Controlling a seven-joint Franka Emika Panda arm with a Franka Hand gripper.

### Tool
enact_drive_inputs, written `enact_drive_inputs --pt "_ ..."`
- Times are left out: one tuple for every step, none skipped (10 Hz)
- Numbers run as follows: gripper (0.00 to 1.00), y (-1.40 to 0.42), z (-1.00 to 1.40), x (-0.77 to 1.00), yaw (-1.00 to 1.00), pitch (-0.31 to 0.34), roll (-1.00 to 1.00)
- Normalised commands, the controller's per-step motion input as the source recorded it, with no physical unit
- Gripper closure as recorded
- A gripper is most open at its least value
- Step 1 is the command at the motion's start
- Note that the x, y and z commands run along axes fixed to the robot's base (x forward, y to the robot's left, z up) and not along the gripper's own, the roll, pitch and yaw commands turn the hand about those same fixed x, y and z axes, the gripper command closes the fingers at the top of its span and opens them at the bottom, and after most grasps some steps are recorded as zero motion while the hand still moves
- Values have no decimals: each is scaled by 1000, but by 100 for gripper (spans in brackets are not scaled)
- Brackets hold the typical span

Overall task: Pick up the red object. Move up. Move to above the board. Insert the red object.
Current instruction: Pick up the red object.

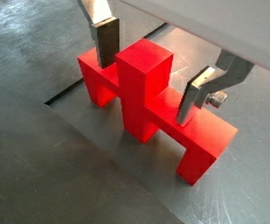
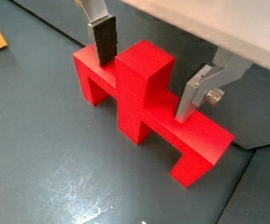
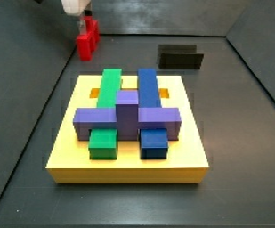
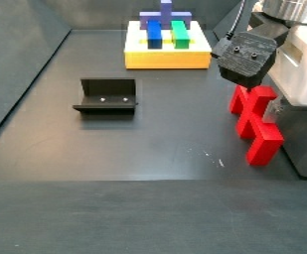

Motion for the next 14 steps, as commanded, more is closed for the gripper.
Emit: enact_drive_inputs --pt "0 0 0 0 0 0 0" --pt "100 0 0 0 0 0 0" --pt "100 0 0 0 0 0 0" --pt "100 0 0 0 0 0 0" --pt "100 0 0 0 0 0 0" --pt "100 0 0 0 0 0 0" --pt "100 0 0 0 0 0 0" --pt "100 0 0 0 0 0 0" --pt "100 0 0 0 0 0 0" --pt "100 0 0 0 0 0 0" --pt "100 0 0 0 0 0 0" --pt "100 0 0 0 0 0 0" --pt "100 0 0 0 0 0 0" --pt "100 0 0 0 0 0 0"
